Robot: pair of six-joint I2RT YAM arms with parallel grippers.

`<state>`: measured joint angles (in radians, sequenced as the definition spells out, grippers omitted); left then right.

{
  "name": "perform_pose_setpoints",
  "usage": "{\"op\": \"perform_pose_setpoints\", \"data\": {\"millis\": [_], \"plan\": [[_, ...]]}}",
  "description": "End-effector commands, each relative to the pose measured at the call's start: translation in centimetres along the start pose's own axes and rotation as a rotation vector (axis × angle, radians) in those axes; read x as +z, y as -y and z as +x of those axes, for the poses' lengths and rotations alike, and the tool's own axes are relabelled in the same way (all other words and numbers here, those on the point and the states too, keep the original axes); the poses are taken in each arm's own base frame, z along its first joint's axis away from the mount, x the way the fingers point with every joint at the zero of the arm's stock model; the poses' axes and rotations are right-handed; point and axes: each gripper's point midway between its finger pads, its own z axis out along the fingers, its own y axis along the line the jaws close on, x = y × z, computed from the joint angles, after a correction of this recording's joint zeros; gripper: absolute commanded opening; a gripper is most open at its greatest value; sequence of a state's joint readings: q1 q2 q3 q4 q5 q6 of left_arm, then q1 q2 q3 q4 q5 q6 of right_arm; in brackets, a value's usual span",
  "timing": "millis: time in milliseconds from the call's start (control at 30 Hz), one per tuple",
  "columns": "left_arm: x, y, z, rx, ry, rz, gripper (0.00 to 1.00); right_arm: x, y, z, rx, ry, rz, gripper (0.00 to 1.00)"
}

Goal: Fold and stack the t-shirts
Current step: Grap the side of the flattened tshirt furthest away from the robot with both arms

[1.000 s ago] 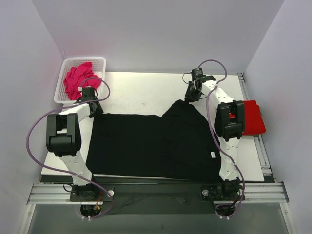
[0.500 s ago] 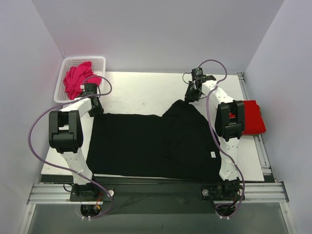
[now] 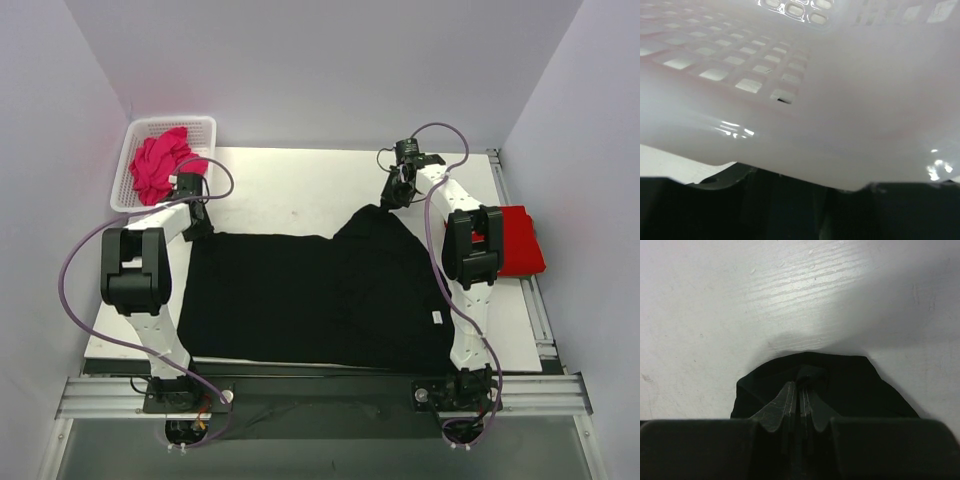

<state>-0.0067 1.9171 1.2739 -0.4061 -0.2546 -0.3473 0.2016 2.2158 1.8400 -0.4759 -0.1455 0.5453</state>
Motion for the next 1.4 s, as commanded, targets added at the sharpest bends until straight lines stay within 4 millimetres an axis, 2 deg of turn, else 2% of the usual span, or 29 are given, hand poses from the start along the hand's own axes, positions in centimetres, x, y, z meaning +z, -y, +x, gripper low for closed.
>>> {"op": "perform_pose_setpoints", "data": {"millis": [0,67,267,400,567,600,700,933,1133,1367], "plan": [[0.1,0.7,-1.7,0.023,0.109,0.016,0.44,-3.7,-0.6,-1.5,0.014,0.055,-0.02,0.0],[-1.1,1.6,-3.2,0.055,0.17,0.04,0.5,-3.6,-0.5,-1.4,0.018,0.051,-0.018,0.0],[-3.3,2.8,-6.3,0.1,0.267,0.047,0.56,-3.8,-0.4,-1.0,0.019,0.047,-0.015,0.0],[-4.7,4.0,-7.1,0.133,0.313,0.066,0.57,-4.2,0.0,-0.8,0.018,0.051,-0.005,0.0],[-5.6,6.2,-5.9,0.18,0.304,0.116,0.58,-4.7,0.5,-0.7,0.012,0.064,0.01,0.0],[-5.7,6.4,-5.6,0.181,0.298,0.126,0.58,-5.3,0.5,-0.9,0.008,0.076,0.009,0.0],[-6.1,6.5,-4.9,0.171,0.274,0.138,0.58,-6.4,0.5,-1.0,0.007,0.093,0.005,0.0],[-7.1,5.2,-3.0,0.145,0.24,0.126,0.58,-9.1,0.8,0.1,0.009,0.103,-0.02,0.0],[-7.7,3.6,-0.9,0.112,0.2,0.095,0.59,-11.3,2.0,3.1,0.013,0.053,-0.026,0.0],[-8.9,2.4,0.5,0.066,0.18,0.076,0.59,-15.7,3.5,7.4,-0.015,-0.02,-0.032,0.0]]}}
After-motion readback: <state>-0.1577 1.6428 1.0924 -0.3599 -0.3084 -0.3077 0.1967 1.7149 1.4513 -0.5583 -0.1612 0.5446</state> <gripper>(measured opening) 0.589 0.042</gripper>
